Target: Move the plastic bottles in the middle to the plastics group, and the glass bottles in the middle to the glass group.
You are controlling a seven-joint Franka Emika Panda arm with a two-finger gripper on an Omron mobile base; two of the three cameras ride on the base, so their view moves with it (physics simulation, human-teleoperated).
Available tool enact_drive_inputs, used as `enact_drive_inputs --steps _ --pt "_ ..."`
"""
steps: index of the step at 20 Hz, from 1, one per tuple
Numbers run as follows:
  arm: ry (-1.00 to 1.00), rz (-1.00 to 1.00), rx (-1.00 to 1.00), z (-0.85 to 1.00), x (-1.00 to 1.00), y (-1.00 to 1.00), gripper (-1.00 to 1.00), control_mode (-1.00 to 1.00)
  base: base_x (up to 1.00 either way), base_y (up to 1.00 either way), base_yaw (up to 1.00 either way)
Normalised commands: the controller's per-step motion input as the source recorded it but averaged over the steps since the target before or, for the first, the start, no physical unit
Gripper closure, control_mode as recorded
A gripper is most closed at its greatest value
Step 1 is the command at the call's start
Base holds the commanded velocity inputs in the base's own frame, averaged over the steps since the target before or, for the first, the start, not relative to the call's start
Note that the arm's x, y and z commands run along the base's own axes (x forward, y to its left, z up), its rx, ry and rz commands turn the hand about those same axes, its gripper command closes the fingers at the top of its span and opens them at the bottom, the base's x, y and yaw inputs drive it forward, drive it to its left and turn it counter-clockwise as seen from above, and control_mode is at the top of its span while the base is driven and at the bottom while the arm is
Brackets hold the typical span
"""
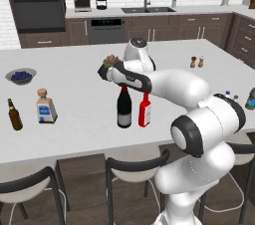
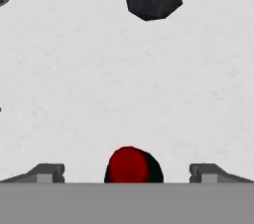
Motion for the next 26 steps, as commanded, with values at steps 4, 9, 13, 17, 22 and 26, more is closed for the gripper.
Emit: enact_drive_inputs --steps 4,9,13,17,22,26 --pt "0.0 0.0 0.0 0.0 0.14 0.0 -1.0 -1.0 0.0 0.0 0.0" --pt "0.0 0.0 0.0 -0.01 0.06 0.0 -1.0 -1.0 0.0 0.0 0.0" --pt "0.01 0.0 0.0 -0.07 0.0 0.0 -1.0 -1.0 0.0 0.0 0.0" --pt "0.0 0.0 0.0 -0.05 0.0 0.0 -1.0 -1.0 0.0 0.0 0.0" --pt "0.0 0.0 0.0 -0.02 0.0 0.0 -1.0 -1.0 0.0 0.0 0.0" --pt "0.0 0.0 0.0 -0.09 0.0 0.0 -1.0 -1.0 0.0 0.0 0.0"
